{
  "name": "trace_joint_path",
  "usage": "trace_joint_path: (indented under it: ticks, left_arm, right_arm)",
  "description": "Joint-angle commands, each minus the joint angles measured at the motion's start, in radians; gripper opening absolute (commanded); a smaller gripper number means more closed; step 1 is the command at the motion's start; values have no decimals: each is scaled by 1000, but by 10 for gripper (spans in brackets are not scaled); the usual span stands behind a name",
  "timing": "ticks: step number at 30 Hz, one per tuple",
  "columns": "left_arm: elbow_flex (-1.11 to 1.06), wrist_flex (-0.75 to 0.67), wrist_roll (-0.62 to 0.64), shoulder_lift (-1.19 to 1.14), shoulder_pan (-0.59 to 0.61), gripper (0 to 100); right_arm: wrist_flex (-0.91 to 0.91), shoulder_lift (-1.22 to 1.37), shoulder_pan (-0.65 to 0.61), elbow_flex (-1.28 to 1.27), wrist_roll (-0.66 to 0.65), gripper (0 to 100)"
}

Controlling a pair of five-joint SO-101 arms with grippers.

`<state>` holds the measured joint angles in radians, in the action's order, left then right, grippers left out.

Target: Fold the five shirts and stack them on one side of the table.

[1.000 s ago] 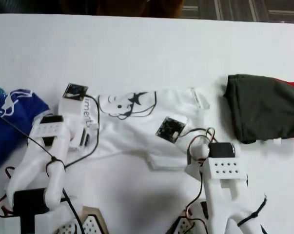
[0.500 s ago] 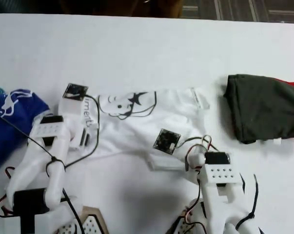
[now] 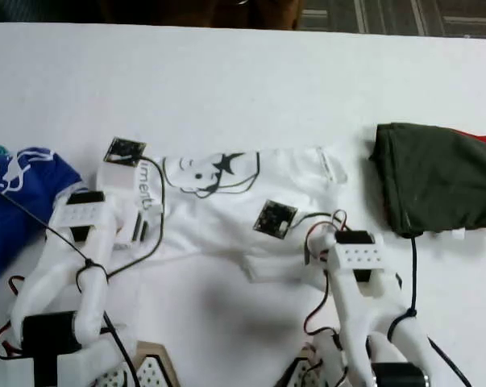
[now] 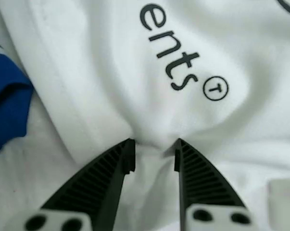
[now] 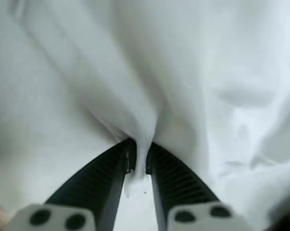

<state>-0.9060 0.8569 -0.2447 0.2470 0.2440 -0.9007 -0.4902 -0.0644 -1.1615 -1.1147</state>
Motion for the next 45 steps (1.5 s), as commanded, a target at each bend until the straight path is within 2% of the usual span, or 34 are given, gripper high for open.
trace_joint_path:
  ticks: [1, 13, 20, 31, 35, 42, 45]
  left_arm:
    - [-1, -15, -8, 29, 6, 158]
    - [-1, -15, -8, 29, 6, 158]
    - [-1, -15, -8, 29, 6, 158]
    - [-1, -15, -8, 29, 6, 158]
    - [-1, -15, -8, 29, 6, 158]
    - [-1, -15, -8, 29, 6, 158]
    - [-1, -15, -8, 29, 6, 158]
  right_arm:
    - [-53, 10, -12, 63, -3, 18]
    - [-288, 10, -15, 302, -2, 18]
    - [-323, 10, -15, 399, -2, 18]
    - [-243, 12, -16, 408, 0, 18]
    - [-166, 19, -21, 404, 75, 18]
    - [-76, 21, -133, 387, 112, 18]
    - [2, 21, -140, 351, 112, 18]
